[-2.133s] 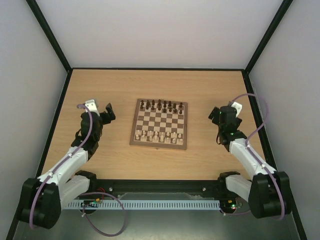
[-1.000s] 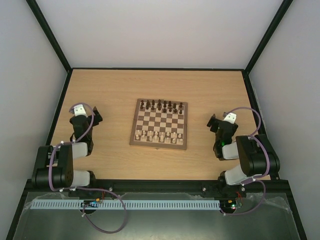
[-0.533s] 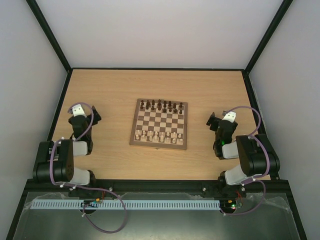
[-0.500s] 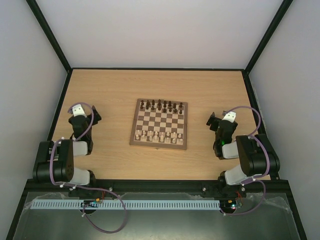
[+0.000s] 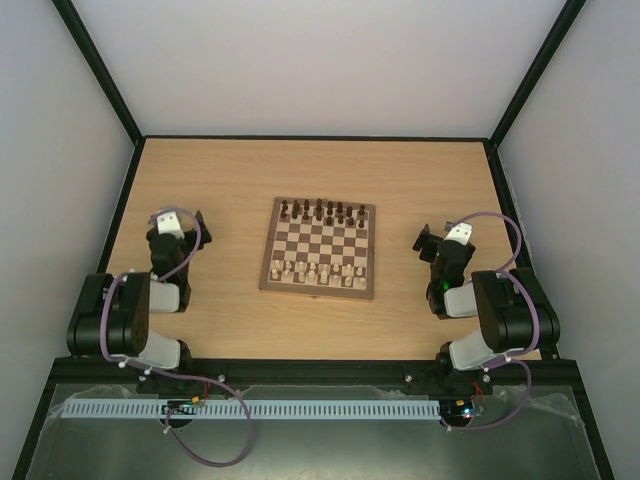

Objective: Set up the chess pieces on the board
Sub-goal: Reset both arms

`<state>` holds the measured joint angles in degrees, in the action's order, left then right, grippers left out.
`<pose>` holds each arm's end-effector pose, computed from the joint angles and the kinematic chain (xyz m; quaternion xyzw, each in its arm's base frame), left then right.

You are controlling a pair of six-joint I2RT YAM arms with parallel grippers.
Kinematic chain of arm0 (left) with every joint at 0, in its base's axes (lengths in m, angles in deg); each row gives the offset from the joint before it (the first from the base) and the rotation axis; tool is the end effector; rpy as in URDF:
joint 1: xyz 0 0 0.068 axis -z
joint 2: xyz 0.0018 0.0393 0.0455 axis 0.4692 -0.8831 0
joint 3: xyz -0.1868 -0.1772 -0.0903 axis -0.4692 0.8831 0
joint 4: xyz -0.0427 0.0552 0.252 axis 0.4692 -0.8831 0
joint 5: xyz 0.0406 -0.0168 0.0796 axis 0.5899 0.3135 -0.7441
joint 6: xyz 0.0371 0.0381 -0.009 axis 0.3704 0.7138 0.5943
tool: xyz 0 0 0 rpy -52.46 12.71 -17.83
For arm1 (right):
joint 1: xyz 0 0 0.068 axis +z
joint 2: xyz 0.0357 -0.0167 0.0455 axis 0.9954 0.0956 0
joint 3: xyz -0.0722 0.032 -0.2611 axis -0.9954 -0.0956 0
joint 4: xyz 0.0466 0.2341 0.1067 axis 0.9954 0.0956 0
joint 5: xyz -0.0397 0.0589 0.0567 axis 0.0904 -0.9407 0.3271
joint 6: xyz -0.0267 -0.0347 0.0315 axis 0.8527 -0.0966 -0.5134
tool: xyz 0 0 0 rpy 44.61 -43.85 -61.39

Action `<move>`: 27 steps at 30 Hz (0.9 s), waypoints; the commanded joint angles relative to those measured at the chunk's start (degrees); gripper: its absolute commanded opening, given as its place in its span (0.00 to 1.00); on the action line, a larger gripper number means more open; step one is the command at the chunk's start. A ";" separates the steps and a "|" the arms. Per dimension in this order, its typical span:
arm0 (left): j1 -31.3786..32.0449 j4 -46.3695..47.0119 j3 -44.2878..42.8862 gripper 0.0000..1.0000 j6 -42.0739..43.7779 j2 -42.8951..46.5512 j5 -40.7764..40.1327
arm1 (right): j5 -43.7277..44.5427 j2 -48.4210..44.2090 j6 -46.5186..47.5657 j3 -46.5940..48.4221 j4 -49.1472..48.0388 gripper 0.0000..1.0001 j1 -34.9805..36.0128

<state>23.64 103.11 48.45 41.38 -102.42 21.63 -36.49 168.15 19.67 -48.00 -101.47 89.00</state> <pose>0.2261 0.0205 0.1497 -0.1275 0.7310 0.0001 0.6703 0.2330 0.0057 0.1455 0.1661 0.7197 -0.0378 0.6731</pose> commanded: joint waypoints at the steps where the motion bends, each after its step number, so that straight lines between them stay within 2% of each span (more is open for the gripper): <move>1: 2.98 -3.39 -7.23 0.99 5.49 -3.80 1.51 | 0.75 0.16 0.56 0.70 -2.91 0.99 -0.18; 14: 3.18 -2.74 -6.83 0.99 5.59 -3.83 1.07 | 0.67 0.16 0.55 0.77 -2.74 0.99 -0.18; 16: 2.65 7.72 -2.06 0.99 5.29 -5.23 1.62 | 0.69 0.17 0.54 0.81 -2.81 0.99 -0.18; 19: 1.75 7.16 -1.73 0.99 3.64 -4.64 1.10 | 0.67 0.17 0.59 0.74 -2.76 0.99 -0.18; 27: 4.14 4.80 -2.96 0.99 4.89 -4.63 -3.31 | 0.67 0.17 0.54 0.77 -2.77 0.99 -0.18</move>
<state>26.49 104.83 46.44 45.44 -106.59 21.26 -36.51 168.15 19.67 -47.95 -101.47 89.00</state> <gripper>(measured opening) 0.990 0.986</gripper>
